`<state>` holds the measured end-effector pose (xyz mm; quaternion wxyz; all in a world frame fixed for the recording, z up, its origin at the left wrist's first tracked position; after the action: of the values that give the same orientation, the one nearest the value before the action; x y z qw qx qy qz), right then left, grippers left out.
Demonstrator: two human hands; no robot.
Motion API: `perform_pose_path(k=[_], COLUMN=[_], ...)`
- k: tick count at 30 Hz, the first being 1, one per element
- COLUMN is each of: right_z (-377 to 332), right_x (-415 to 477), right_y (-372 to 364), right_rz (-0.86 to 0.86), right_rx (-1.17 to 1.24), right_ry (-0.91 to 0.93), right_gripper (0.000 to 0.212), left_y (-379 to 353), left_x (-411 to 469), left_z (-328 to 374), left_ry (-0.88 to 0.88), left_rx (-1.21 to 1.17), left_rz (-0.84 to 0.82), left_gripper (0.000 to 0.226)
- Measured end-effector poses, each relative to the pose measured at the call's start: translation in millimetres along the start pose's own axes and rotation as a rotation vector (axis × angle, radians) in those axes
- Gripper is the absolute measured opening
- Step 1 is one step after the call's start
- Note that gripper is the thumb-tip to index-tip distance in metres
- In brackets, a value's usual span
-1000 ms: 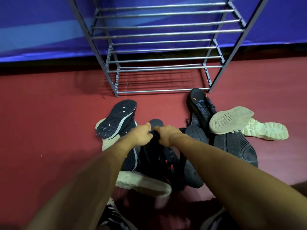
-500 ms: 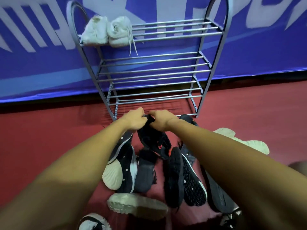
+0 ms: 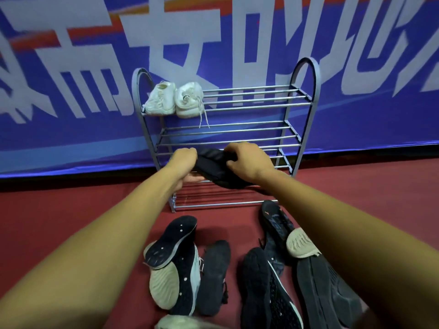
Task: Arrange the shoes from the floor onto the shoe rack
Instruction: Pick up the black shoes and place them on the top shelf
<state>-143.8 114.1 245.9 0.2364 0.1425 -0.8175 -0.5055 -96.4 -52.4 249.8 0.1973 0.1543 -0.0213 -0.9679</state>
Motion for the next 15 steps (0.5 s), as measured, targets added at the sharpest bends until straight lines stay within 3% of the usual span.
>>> perform_pose_path(k=[5, 7, 11, 15], right_z=[1.4, 0.8, -7.2, -14.1], right_x=[2.6, 4.1, 7.7, 8.9], right_y=[13.3, 13.4, 9.4, 15.9], right_rz=[0.209, 0.210, 0.244, 0.377], right_rx=[0.001, 0.021, 0.235, 0.427], right_ry=[-0.085, -0.111, -0.189, -0.188], right_gripper=[0.025, 0.020, 0.025, 0.038], left_y=[13.8, 16.7, 18.5, 15.1], left_x=[0.3, 2.1, 5.7, -0.3], left_z=[7.8, 6.7, 0.8, 6.3], left_ry=[0.102, 0.116, 0.136, 0.152], left_rx=[-0.301, -0.462, -0.597, -0.580], left_rz=[0.010, -0.009, -0.081, -0.214], left_gripper=[0.013, 0.015, 0.033, 0.031])
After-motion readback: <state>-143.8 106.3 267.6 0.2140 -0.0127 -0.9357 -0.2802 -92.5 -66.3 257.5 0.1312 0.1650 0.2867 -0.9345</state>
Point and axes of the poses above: each hand's wrist, its own x-axis towards the middle knuckle, its own y-axis out of the back of the hand, z = x × y, the point moved 1 cm from there along x, towards the middle knuckle, and after that the axes turned 5 degrees about y, right-handed, at the moved point
